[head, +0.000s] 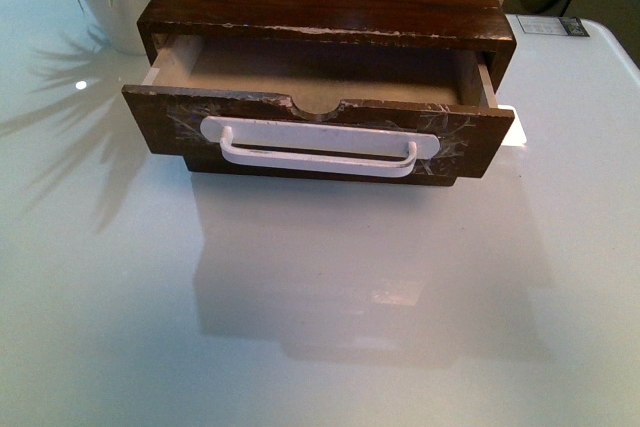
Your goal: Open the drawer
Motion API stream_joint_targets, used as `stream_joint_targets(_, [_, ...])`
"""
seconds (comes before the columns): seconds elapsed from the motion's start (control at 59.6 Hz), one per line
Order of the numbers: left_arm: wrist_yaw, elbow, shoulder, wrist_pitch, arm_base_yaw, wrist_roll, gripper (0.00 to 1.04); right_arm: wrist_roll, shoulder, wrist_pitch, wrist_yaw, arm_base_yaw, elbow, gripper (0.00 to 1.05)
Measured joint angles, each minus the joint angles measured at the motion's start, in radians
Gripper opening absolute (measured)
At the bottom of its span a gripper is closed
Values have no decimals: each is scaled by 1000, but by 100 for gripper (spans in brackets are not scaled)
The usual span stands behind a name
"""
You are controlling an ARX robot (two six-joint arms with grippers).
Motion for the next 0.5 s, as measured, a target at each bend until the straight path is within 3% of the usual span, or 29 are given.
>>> stream_joint_targets(0.101, [-96,-14,-61,-48,-74,0,2,0,-44,-45,1,-1,0,2])
stream_joint_targets(0.151, [-100,-37,-82,-28,-108,2,2,0,-70,-69,-2,-2,0,2])
stream_joint_targets(0.503, [-111,-48,-269,-202,-114,2,2,0,-192,-192,-1,-2,0,2])
